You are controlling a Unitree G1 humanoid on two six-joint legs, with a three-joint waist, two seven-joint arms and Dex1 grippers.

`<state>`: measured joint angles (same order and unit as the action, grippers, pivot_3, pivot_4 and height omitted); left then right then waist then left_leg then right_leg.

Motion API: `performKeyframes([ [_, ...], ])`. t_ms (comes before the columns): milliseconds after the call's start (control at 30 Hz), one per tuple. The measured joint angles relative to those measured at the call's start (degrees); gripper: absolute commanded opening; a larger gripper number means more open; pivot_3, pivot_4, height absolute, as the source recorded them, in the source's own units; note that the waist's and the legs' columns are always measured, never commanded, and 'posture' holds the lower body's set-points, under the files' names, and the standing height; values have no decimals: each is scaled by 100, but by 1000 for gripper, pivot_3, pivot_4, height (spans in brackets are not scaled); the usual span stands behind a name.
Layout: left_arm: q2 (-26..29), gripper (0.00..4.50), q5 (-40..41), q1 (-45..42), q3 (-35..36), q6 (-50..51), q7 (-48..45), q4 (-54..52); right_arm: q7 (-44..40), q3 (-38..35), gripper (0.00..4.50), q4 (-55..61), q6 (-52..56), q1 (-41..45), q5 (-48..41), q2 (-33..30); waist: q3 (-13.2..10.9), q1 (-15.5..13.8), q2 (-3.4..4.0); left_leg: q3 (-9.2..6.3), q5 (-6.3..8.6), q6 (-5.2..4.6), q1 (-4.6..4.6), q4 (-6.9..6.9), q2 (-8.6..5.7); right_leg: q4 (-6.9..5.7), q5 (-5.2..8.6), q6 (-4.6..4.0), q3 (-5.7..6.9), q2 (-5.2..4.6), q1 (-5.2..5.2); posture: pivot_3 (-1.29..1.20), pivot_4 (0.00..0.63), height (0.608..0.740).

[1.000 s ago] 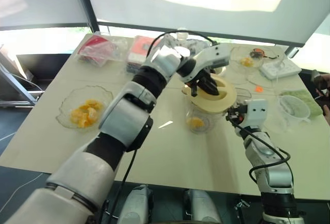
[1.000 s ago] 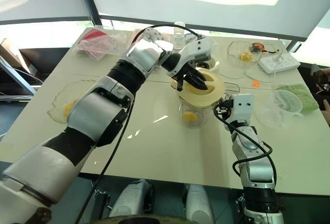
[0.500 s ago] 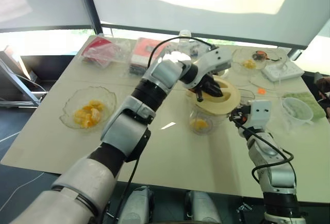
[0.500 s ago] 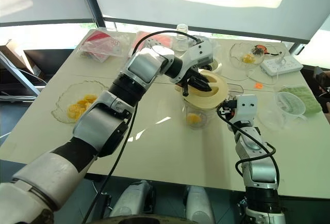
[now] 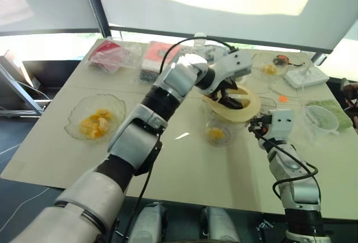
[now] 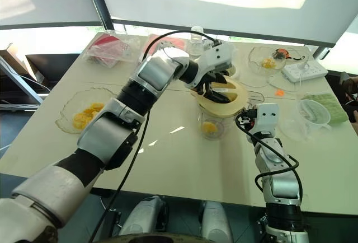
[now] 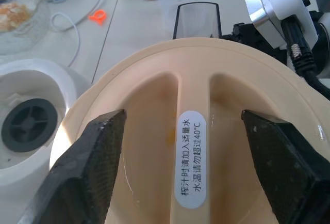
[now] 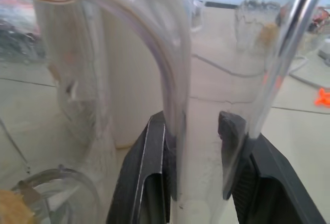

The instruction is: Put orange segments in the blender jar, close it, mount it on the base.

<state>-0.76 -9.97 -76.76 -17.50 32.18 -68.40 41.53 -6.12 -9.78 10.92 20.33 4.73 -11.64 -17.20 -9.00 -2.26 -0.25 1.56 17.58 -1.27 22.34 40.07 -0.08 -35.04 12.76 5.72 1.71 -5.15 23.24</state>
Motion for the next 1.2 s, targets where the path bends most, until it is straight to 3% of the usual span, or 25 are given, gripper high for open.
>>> performKeyframes([
  [167,178,3659,221,-40,8,4,-62,-208,-34,20,884,60,-142,-1,29,-6,-13,13,16,2,0,0,33,-2,-5,-3,1,4,-3,-3,35,0,150,740],
  [267,526,3659,635,-151,287,312,-199,-733,-119,39,884,220,-232,-50,78,-30,-26,46,25,5,-4,3,120,-2,-6,-29,-12,26,-15,6,138,0,150,740],
  [533,1345,3659,1391,-440,1278,469,394,-1578,-222,-2,884,248,-253,-74,66,-44,-34,154,31,1,-3,1,113,-20,-8,-37,-4,44,-10,9,138,0,150,740],
  [633,1597,3659,1639,151,1707,228,794,-1905,-183,-162,884,264,-105,-47,-16,-40,-37,178,35,3,-3,1,105,-19,-6,-43,-5,44,-17,7,134,0,150,740],
  [800,2649,3659,2168,2092,1724,502,336,-3426,26,-815,884,644,636,109,-385,-144,-67,286,58,3,-12,17,105,-20,0,-68,-5,42,-22,7,146,0,150,740],
  [900,2819,3659,2320,3078,1741,497,469,-4137,122,-1235,884,1121,1395,462,-864,-367,-80,284,60,4,-16,24,105,-18,-1,-76,-6,41,-23,3,147,0,150,740],
  [1067,2906,3659,2557,4175,1792,584,898,-4987,178,-1993,884,1758,2721,1409,-1950,-1124,-85,257,62,2,-16,24,100,-13,-7,-90,-7,37,-20,-6,145,0,150,740],
  [1200,2885,3659,2563,4632,1842,464,1316,-5178,381,-2164,884,1362,3467,2902,-2244,-1913,-95,286,71,8,-17,25,97,-6,-8,-90,2,15,-26,-5,144,0,150,740],
])
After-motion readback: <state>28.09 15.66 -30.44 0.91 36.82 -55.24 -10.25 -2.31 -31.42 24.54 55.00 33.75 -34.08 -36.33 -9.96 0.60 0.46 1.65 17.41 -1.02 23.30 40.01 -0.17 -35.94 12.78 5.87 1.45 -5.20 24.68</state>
